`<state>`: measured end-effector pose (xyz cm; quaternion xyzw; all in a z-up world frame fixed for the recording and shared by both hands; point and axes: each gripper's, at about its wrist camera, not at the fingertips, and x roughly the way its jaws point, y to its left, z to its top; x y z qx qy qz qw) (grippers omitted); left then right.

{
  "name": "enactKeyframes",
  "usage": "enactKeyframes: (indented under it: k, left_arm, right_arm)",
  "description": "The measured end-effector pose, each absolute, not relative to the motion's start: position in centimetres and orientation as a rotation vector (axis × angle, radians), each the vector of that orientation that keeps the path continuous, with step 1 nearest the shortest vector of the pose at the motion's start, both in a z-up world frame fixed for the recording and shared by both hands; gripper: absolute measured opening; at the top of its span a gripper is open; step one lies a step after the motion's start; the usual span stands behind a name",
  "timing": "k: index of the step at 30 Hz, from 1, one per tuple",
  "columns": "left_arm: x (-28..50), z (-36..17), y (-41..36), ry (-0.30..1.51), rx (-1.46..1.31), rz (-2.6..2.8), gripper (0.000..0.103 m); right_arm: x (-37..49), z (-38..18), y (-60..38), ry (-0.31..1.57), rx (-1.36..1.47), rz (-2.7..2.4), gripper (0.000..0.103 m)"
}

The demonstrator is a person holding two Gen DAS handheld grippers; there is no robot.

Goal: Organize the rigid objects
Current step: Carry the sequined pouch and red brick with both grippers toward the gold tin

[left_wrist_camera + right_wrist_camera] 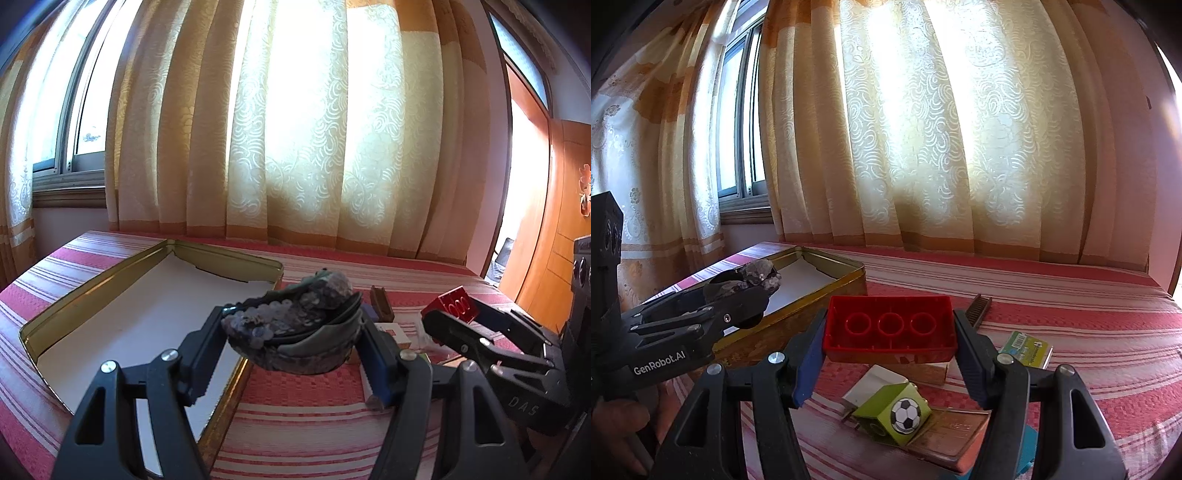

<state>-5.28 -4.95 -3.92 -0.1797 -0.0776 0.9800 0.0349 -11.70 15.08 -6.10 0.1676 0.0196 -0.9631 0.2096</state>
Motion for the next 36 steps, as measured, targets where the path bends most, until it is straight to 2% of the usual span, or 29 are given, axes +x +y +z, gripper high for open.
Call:
enactKeyframes:
  k: [36]
  left_arm:
    - [-4.1,-4.2,-9.7,-0.293,-0.538,3.083,0.068]
  right_arm:
    - [-12.2,-6.5,8.8,0.132,0.506,-2.559,0.066]
